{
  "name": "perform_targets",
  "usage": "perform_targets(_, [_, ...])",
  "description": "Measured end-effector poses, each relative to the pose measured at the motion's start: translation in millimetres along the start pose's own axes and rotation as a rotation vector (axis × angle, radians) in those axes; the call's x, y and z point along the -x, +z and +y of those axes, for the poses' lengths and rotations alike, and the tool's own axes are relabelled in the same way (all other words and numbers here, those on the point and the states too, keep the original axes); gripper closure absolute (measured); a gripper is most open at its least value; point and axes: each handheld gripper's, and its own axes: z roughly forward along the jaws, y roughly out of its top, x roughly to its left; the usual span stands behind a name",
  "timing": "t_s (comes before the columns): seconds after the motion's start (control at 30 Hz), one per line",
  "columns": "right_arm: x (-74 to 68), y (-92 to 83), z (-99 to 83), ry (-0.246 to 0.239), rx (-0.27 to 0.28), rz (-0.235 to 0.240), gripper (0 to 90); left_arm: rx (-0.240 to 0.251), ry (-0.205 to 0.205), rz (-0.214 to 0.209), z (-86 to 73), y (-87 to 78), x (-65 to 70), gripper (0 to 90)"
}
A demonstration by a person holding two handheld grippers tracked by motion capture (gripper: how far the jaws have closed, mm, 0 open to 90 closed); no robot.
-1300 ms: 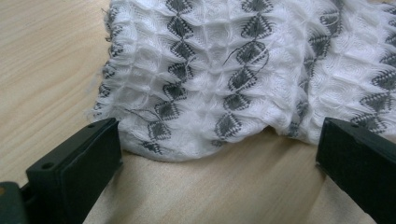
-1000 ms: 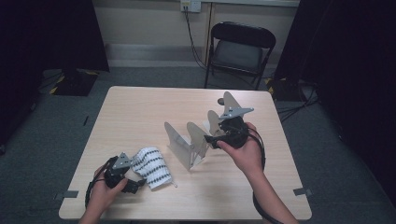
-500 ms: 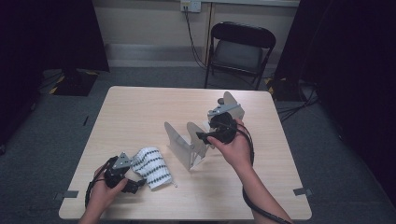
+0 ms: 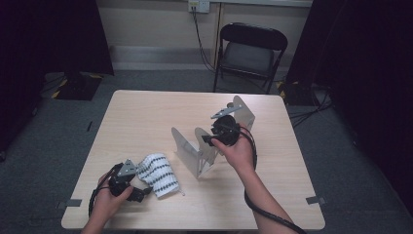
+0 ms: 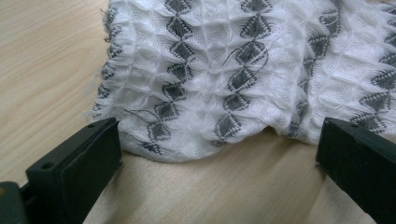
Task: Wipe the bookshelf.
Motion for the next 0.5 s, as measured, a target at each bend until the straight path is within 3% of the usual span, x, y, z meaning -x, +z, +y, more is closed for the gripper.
perform_targets(0.5, [4.4, 10.8, -1.8, -0.005, -0.037, 0.006, 73.8, -0.001, 0.009, 0.0, 0.3, -0.1, -0.7, 0.0])
